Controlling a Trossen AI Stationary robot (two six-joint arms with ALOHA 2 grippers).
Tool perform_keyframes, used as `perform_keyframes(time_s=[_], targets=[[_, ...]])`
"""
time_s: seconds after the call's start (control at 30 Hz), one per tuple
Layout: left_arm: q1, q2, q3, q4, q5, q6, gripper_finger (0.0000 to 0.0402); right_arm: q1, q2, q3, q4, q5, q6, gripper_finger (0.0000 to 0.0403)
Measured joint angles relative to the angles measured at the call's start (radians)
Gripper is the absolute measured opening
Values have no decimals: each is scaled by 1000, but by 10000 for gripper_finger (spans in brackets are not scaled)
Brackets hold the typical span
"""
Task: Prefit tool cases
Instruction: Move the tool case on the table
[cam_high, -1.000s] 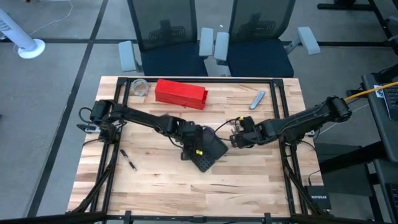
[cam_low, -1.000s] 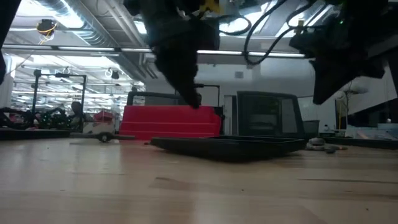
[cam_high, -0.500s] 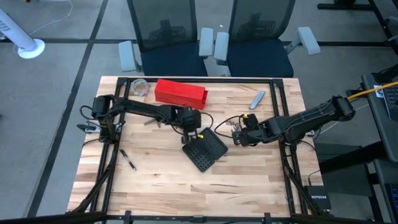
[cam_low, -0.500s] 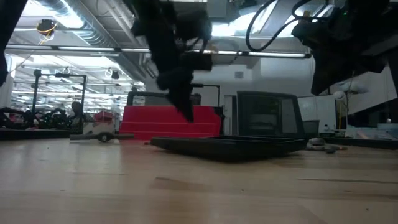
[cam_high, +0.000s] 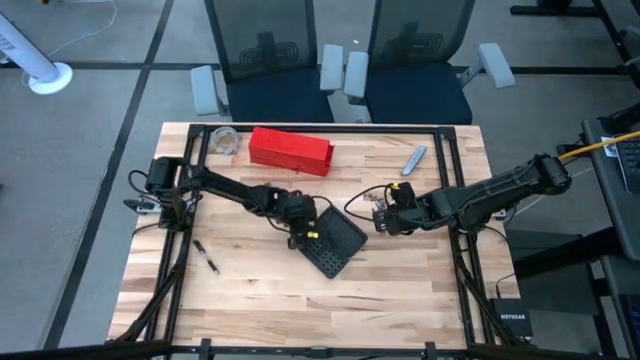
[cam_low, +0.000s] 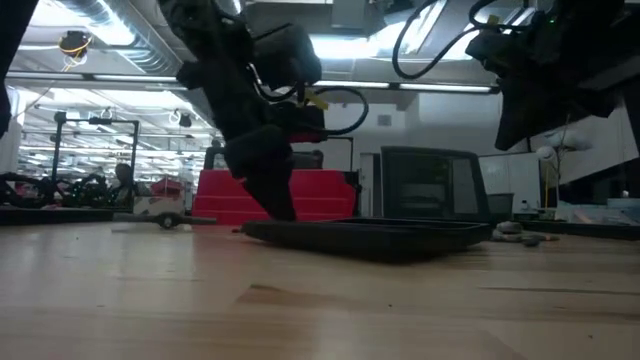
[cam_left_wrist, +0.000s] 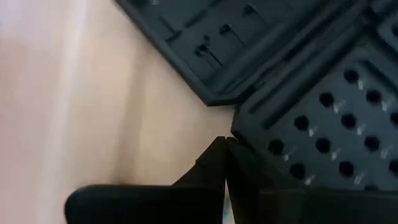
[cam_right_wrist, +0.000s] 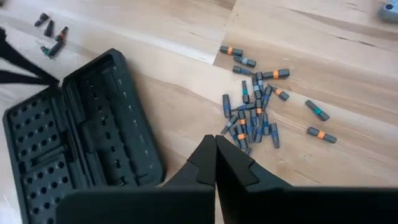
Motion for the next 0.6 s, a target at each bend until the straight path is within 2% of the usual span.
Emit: perform_keyframes(time_s=[0.33,0.47,0.6], targets=[[-135,0,-5,4,2,-205,0,0,0,0,5,0,0,0],[-192,0,-4,50,-15,-237,0,0,0,0,6,0,0,0],[-196,0,-4,42,-27,-252,0,0,0,0,5,0,-3,0]])
